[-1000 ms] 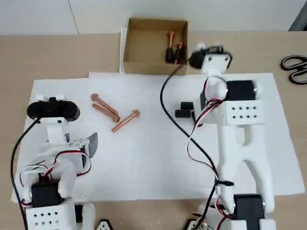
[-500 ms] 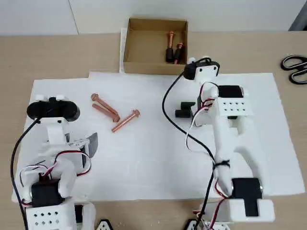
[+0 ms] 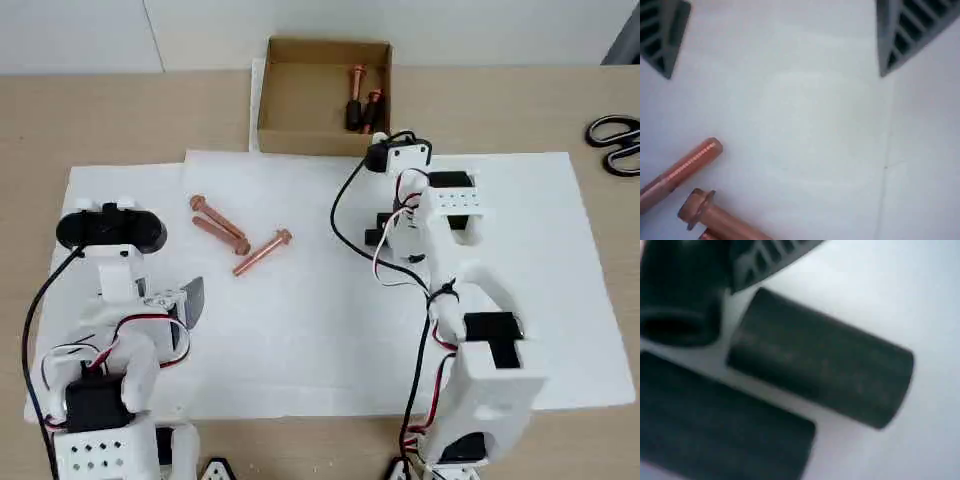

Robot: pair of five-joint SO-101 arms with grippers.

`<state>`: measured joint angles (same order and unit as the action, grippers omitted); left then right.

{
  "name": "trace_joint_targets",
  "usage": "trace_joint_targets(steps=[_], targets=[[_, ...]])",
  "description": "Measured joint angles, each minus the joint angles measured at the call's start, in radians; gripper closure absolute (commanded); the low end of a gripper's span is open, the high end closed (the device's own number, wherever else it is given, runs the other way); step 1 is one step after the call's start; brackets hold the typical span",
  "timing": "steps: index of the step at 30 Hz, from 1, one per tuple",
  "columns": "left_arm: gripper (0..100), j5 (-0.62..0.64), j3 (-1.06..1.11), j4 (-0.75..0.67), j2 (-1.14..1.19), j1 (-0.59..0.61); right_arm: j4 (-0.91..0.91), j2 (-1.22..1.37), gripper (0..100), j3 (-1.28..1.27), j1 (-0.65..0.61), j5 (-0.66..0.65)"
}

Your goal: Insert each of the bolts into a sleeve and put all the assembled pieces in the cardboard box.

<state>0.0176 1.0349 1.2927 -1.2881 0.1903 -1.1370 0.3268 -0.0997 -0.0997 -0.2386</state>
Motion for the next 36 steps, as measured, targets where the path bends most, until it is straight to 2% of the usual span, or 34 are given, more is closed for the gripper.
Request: trace_joint_targets(steps=[3,8,16,26,36], targets=[[75,0.0,0.0,0.0,0.0,0.0,-0.003,0.051,82.5,0.041,-0.005,0.0],[75,0.0,0.0,0.0,0.0,0.0,-0.003,0.091,99.8,0.081,0.002,0.002],[75,0.0,0.0,0.0,0.0,0.0,-0.083,0.121,99.5,0.166,0.037,0.0],[75,0.0,0.0,0.0,0.0,0.0,-0.502,0.135,99.5,0.42,0.046,0.002],[75,0.0,0.0,0.0,0.0,0.0,-0.551,0.164,96.3,0.439,0.048,0.052]])
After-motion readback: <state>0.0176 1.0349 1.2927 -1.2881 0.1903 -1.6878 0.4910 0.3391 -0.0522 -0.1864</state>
